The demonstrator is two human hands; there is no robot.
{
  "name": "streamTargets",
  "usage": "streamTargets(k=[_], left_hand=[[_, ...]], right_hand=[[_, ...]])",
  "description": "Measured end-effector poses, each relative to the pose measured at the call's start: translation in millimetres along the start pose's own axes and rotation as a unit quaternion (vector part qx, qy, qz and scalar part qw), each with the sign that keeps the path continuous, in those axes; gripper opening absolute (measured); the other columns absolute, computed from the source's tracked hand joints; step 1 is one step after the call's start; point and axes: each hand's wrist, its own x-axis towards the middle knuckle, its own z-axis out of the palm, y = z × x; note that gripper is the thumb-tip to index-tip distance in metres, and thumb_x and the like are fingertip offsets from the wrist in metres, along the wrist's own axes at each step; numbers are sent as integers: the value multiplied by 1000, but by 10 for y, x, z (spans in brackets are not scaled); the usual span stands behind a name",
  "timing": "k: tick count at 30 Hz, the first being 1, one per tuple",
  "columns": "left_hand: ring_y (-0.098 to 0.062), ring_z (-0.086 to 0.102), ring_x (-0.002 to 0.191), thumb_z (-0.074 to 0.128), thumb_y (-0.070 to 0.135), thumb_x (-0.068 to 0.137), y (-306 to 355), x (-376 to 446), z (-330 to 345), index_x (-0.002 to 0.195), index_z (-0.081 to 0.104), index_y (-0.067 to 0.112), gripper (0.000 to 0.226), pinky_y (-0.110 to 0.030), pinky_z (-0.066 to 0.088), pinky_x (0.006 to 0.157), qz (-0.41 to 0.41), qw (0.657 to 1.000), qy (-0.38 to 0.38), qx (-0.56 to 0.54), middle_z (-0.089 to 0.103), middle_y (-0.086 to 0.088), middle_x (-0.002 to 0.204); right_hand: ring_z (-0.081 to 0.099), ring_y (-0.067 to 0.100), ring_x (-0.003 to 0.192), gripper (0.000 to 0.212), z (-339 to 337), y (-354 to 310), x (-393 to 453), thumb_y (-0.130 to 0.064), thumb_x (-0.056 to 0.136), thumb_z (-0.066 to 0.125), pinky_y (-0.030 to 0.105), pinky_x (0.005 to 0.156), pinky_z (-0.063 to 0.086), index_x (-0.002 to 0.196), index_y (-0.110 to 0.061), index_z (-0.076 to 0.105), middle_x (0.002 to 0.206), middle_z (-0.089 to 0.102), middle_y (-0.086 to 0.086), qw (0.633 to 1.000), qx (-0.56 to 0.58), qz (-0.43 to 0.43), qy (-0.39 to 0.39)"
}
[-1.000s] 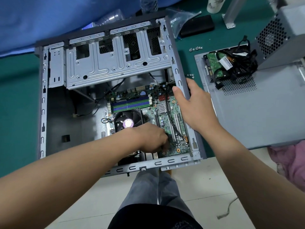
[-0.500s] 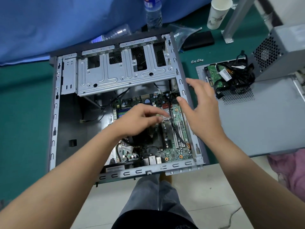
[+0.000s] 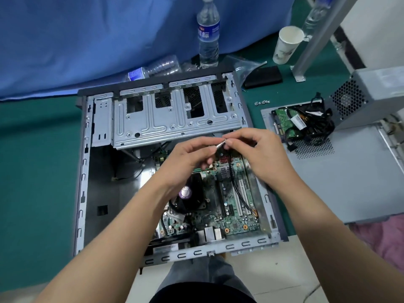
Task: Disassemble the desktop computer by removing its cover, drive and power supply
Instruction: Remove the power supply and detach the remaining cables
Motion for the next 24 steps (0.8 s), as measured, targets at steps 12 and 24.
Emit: streamTargets(k=[12,24], left_hand=[[-7,48,55,44,0,96,-186,27,-107,121,59,22,37,-19,41,51,-84,996,38,17,68,-2,77],[-11,54,55,54,-1,93,-526,41,183,98,65,10,17,-20,44,49,-75,978,193,-26,73,-5,85]], right_hand=[[59,3,67,15,-357,353,294,-7,83,68,13,67,47,87,-22,72,80,68,-7,987,-22,54,152],[58,19,74,17,-380,1353,603,6,84,54,26,72,49,87,-2,68,85,69,14,969,-171,149,96]])
